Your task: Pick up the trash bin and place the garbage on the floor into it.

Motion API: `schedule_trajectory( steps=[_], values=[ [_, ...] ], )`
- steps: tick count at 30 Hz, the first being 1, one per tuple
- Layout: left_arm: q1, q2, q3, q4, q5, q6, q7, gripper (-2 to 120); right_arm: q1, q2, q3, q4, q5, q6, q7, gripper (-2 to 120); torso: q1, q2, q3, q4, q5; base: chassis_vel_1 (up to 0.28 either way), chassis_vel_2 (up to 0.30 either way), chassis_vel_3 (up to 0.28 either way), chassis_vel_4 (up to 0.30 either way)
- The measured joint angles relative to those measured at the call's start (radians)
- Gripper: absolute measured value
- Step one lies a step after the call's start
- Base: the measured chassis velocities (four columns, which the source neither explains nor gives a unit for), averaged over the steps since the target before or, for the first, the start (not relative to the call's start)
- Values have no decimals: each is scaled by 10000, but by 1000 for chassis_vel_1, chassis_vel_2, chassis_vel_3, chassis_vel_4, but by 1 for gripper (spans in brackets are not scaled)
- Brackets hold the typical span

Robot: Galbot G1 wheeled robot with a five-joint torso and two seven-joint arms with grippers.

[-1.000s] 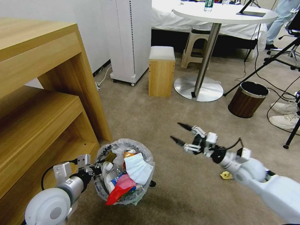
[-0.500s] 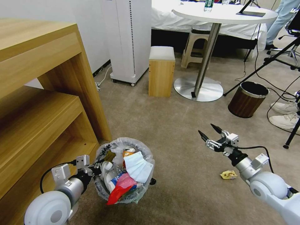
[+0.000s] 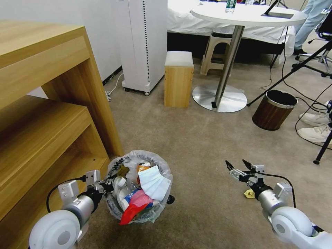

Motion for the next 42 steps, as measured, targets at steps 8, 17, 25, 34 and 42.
schedule_trajectory(
  steps=[8, 17, 25, 34, 42],
  values=[
    [-2, 1, 5, 6, -6, -2, 1, 0, 21, 2, -10, 0, -10, 7, -38, 92, 0, 0, 1, 0, 1, 0, 0, 0, 0],
    [175, 227, -75, -52, -149, -22, 16, 0, -477, 694, 849, -15, 26, -36, 1689, 93, 0, 1, 0, 3, -10, 0, 0, 0, 0],
    [224, 219, -96, -70, -158, -45, 30, 0, -636, 1853, 1185, -41, 58, -98, 2063, 93, 0, 0, 1, 2, 13, 0, 0, 0, 0],
    [202, 321, -155, -55, -225, -55, 24, 0, -431, 2192, 1218, -107, 246, -204, 2241, 93, 0, 0, 1, 0, 1, 0, 0, 0, 0],
    [58, 489, -218, -85, -513, -56, -94, 0, -485, 2740, 1428, -128, 333, -233, 2308, 93, 0, 0, 1, -1, 0, 0, 0, 0, 0]
  ],
)
